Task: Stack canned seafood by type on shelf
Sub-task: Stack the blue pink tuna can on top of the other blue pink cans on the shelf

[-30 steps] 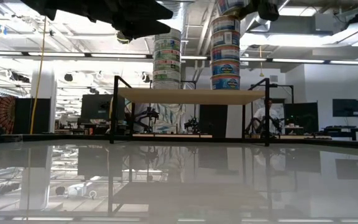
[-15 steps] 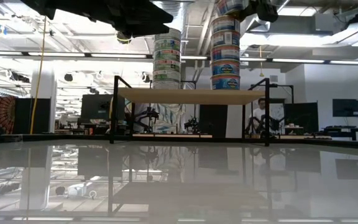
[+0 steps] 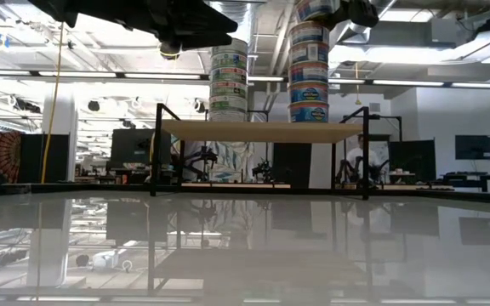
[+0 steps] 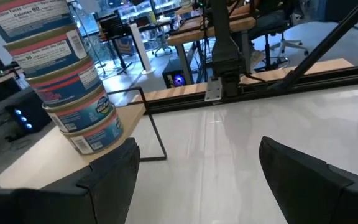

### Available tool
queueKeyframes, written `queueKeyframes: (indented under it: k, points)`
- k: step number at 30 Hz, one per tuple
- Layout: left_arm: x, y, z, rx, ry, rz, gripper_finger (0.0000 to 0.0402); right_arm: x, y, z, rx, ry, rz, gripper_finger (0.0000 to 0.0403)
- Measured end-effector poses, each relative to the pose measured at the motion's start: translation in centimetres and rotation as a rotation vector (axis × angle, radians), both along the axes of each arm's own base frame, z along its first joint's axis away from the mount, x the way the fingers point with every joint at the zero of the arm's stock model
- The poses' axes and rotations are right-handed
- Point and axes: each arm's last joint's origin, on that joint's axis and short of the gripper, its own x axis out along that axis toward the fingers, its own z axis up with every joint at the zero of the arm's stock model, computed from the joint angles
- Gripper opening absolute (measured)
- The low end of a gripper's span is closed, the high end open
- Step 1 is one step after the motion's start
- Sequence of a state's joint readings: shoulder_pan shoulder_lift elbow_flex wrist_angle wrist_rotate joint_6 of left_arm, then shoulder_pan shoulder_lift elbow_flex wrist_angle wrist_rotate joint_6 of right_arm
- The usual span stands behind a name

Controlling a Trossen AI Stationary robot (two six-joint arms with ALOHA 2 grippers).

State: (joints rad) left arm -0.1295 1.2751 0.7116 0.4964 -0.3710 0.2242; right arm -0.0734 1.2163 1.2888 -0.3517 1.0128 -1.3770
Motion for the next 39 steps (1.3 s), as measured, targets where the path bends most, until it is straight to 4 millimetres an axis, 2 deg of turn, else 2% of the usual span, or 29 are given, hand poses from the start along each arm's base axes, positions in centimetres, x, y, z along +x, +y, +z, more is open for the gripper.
queueKeyframes:
  k: [4, 8, 28, 33, 39]
  points:
    - [0.0, 0.0, 0.2, 0.013, -0.013, 0.0, 0.0316, 0.0, 0.0, 0.0, -0.01, 0.019, 0.004, 0.0331]
    - [0.0, 0.0, 0.2, 0.014, -0.018, -0.001, 0.0316, 0.0, 0.1, 0.1, -0.02, 0.035, 0.014, 0.0341]
    - [0.0, 0.0, 0.2, 0.012, -0.022, 0.001, 0.0316, 0.1, 0.2, 0.8, -0.02, -0.021, 0.032, 0.0331]
    - [0.0, 0.0, 0.3, 0.012, -0.024, 0.001, 0.0316, 0.1, 0.8, 1.3, -0.02, -0.029, 0.057, 0.0331]
    - [0.0, 0.0, 0.4, 0.013, -0.036, 0.001, 0.0316, -0.1, 0.8, 0.5, 0.009, 0.026, 0.053, 0.033]
